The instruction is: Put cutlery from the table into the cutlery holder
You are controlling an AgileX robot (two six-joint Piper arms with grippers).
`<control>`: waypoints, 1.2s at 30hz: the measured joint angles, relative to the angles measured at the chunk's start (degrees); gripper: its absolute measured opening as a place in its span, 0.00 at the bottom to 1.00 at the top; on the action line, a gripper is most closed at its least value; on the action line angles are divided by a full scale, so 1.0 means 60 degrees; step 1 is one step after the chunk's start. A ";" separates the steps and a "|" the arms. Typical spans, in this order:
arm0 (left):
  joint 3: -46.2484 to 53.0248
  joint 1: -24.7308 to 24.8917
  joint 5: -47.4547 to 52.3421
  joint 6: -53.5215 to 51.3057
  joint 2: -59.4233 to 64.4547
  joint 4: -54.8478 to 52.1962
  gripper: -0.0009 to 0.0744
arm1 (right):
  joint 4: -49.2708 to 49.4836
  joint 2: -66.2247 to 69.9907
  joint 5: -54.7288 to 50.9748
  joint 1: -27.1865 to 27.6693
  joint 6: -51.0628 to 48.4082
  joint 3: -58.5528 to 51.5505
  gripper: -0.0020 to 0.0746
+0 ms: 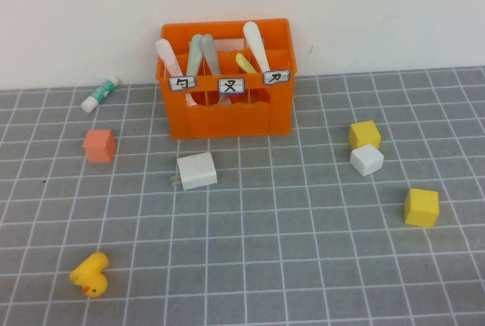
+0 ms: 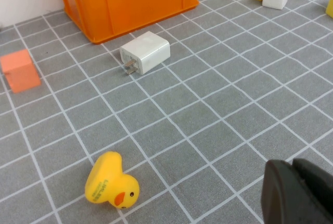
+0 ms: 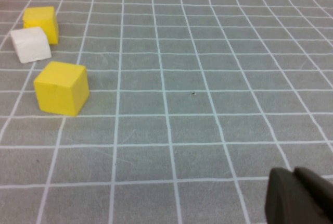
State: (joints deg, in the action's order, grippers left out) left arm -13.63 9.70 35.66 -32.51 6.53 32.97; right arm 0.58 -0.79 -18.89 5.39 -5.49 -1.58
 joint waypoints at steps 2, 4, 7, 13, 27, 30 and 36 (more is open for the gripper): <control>0.0000 0.0000 0.0000 0.0000 0.0000 0.0000 0.01 | 0.0000 0.0000 0.0000 0.0000 0.0008 0.0000 0.02; 0.0000 0.0000 0.0000 0.0000 0.0000 0.0000 0.01 | 0.0000 0.0000 0.0000 0.0000 0.0008 0.0000 0.02; 0.0000 0.0000 0.0000 0.0000 0.0000 0.0000 0.01 | 0.0000 0.0000 0.0000 0.0000 0.0008 0.0000 0.02; 0.0000 0.0000 0.0000 0.0000 0.0000 0.0000 0.01 | 0.0000 0.0000 0.0000 0.0000 0.0008 0.0000 0.02; 0.0000 0.0000 0.0000 0.0000 0.0000 0.0000 0.01 | 0.0000 0.0000 0.0000 0.0000 0.0008 0.0000 0.02; 0.0000 0.0000 0.0000 0.0000 0.0000 0.0000 0.01 | 0.0000 0.0000 0.0000 0.0000 0.0008 0.0000 0.02; 0.0088 0.0000 -0.0589 -0.0017 0.0000 -0.0351 0.01 | 0.0000 0.0000 0.0000 0.0000 0.0008 0.0000 0.02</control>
State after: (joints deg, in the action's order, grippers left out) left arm -13.11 9.70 32.13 -32.61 6.53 30.87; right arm 0.58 -0.79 -18.89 5.39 -5.44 -1.58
